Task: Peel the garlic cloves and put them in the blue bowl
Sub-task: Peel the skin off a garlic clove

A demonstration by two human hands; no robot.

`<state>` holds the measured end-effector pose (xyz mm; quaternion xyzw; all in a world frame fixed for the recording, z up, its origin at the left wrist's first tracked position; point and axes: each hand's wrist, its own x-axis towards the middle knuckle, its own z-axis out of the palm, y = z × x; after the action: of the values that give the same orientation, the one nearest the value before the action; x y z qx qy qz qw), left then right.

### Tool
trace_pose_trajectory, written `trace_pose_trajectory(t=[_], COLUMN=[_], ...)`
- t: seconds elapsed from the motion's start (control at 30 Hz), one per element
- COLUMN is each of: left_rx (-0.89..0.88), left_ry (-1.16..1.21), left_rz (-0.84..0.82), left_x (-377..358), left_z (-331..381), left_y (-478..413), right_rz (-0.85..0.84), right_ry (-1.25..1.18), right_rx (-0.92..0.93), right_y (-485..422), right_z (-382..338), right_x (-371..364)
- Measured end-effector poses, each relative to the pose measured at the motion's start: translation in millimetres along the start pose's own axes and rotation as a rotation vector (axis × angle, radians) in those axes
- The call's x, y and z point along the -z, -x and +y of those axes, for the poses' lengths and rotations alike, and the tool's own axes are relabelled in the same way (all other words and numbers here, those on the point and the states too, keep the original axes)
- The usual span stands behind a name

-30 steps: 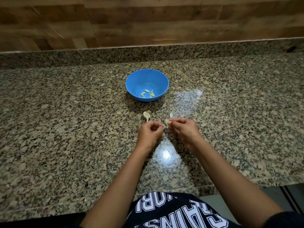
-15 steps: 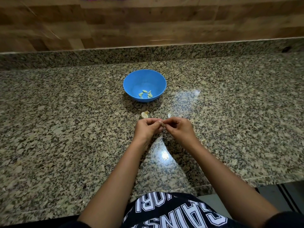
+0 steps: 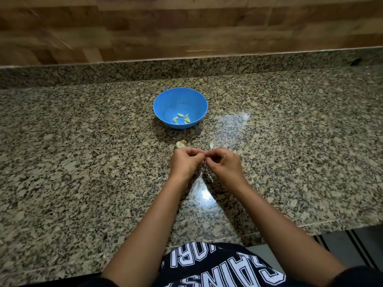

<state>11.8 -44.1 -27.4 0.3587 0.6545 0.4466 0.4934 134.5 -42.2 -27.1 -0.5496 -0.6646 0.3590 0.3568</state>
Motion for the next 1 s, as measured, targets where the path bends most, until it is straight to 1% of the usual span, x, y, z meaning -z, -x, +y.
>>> trace_pose_trajectory(t=[0.1, 0.33, 0.4, 0.47, 0.53, 0.63, 0.7, 0.83, 1.0], left_rx=[-0.044, -0.166, -0.171, -0.144, -0.088, 0.032, 0.046, 0.033, -0.002], left_ry=[-0.128, -0.528, -0.589, -0.596, -0.484, -0.069, 0.078, 0.159, 0.123], left_rz=[0.036, 0.093, 0.091, 0.081, 0.051, -0.059, -0.1, -0.162, -0.279], left_x=[-1.8, -3.3, -3.5, -1.7, 1.4, 3.3, 3.6, 6.0, 15.4], left_z=[2.1, 7.5, 4.7, -3.4, -11.2, -14.6, -12.6, -10.2, -5.4], left_y=[-1.5, -1.0, -0.9, -0.7, -2.6, -5.9, -7.0, -7.0, -12.7], right_rz=[0.017, 0.052, 0.087, 0.095, 0.081, 0.033, -0.009, -0.092, -0.196], right_ry=[-0.146, -0.352, -0.36, -0.357, -0.399, -0.45, -0.467, -0.469, -0.551], right_rx=[-0.086, -0.232, -0.282, -0.331, -0.38, -0.416, -0.389, -0.359, -0.399], right_y=[3.5, 6.4, 4.3, -0.4, -4.5, -8.0, -6.9, -5.7, -11.3], right_z=[-1.2, 0.8, 6.0, 11.2, 13.1, 13.5, 12.3, 6.0, 4.1], right_x=[-2.9, -13.0, -13.1, -10.8, -7.2, -3.2, -1.8, 3.1, 16.0])
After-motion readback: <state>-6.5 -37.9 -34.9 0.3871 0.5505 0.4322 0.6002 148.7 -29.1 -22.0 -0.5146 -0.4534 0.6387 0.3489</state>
